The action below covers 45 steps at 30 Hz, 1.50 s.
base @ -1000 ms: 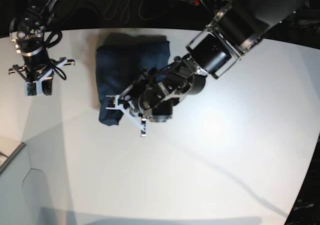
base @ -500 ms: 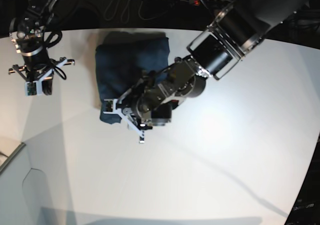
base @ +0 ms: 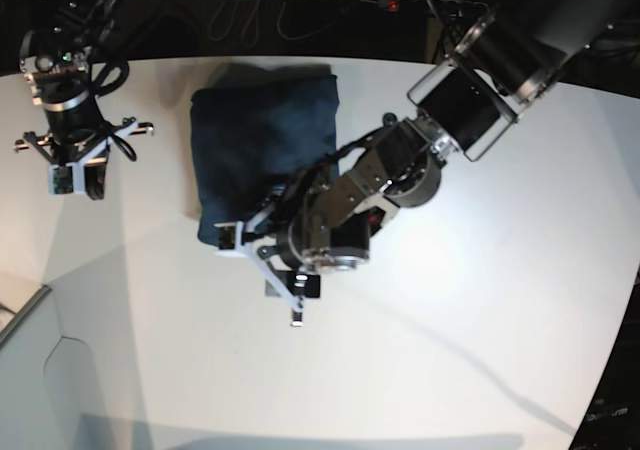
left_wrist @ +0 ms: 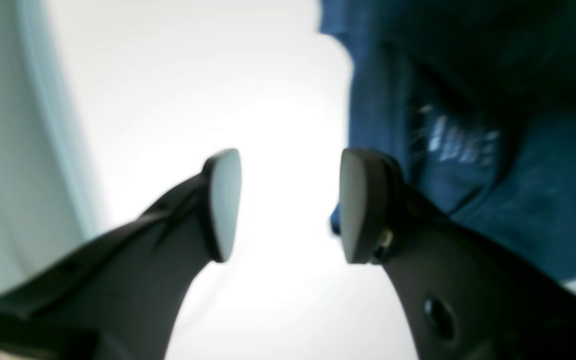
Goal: Layout the t-shirt on the table in an organized manner, then fold the t-shirt properly
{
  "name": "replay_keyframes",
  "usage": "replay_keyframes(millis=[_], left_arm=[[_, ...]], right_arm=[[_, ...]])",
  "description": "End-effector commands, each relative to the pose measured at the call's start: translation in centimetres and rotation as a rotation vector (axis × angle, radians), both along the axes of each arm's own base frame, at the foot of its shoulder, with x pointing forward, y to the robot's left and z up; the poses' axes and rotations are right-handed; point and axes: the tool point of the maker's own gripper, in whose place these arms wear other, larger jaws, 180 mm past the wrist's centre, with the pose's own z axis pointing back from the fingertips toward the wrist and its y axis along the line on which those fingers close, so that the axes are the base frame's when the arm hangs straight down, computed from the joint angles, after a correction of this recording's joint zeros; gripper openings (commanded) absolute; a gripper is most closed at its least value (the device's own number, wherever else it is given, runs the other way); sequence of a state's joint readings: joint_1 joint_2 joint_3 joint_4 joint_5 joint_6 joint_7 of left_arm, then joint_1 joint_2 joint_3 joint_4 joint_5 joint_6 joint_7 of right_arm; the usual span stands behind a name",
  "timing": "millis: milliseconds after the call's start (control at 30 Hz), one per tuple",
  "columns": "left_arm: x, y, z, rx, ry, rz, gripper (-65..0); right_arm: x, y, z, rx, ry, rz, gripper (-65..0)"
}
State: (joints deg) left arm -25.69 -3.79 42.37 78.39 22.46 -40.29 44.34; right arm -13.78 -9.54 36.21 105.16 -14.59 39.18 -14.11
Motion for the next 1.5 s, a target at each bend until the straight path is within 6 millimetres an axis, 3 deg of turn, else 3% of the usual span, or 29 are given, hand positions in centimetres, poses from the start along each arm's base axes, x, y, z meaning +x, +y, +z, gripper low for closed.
replay_keyframes(millis=[0, 100, 200, 333, 400, 533, 700, 833, 933, 1233, 1333, 1467], left_arm=[[0.9, 0.3, 1.7, -0.019, -0.043, 0.015, -34.2], [2.0, 3.1, 3.6, -0.054, -0.085, 0.112, -34.2], [3.2, 7.4, 5.9, -0.127, -0.120, 0.282, -34.2], [3.8, 16.1, 7.8, -0.231, -0.156, 0.580, -34.2], [3.3, 20.6, 7.8, -0.261, -0.164, 0.722, -34.2], [1.6, 27.9, 6.9, -0.282, -0.165, 0.943, -34.2], [-1.2, 33.9, 5.0, -0.278, -0.136, 1.132, -34.2], [-3.0, 36.5, 4.0, -0.270, -0.119, 1.219, -34.2], [-4.2, 37.3, 3.0, -0.257, -0.095, 1.249, -34.2], [-7.0, 37.3, 0.8, -0.206, -0.035, 1.257, -34.2], [-7.8, 37.4, 0.2, -0.192, -0.017, 1.263, -34.2], [-9.4, 38.7, -0.3, -0.182, -0.004, 1.316, -34.2]], right_arm=[[0.4, 0.3, 1.0, -0.009, -0.035, 0.029, -65.0], [-0.1, 1.8, 0.5, 0.001, -0.015, 0.073, -65.0], [-0.7, 5.0, -0.2, 0.023, 0.014, 0.161, -65.0], [-1.9, 9.9, -0.9, 0.071, 0.043, 0.288, -65.0], [-2.4, 11.6, -1.5, 0.097, 0.059, 0.328, -65.0], [-2.9, 12.5, -2.7, 0.125, 0.090, 0.346, -65.0], [-3.7, 13.2, -5.3, 0.172, 0.153, 0.348, -65.0], [-4.6, 13.5, -7.2, 0.202, 0.205, 0.345, -65.0], [-5.4, 13.7, -8.5, 0.222, 0.243, 0.340, -65.0], [-6.6, 13.3, -10.9, 0.235, 0.314, 0.343, -65.0], [-6.5, 13.2, -10.7, 0.231, 0.307, 0.343, -65.0], [-5.0, 11.4, -8.0, 0.184, 0.228, 0.314, -65.0]])
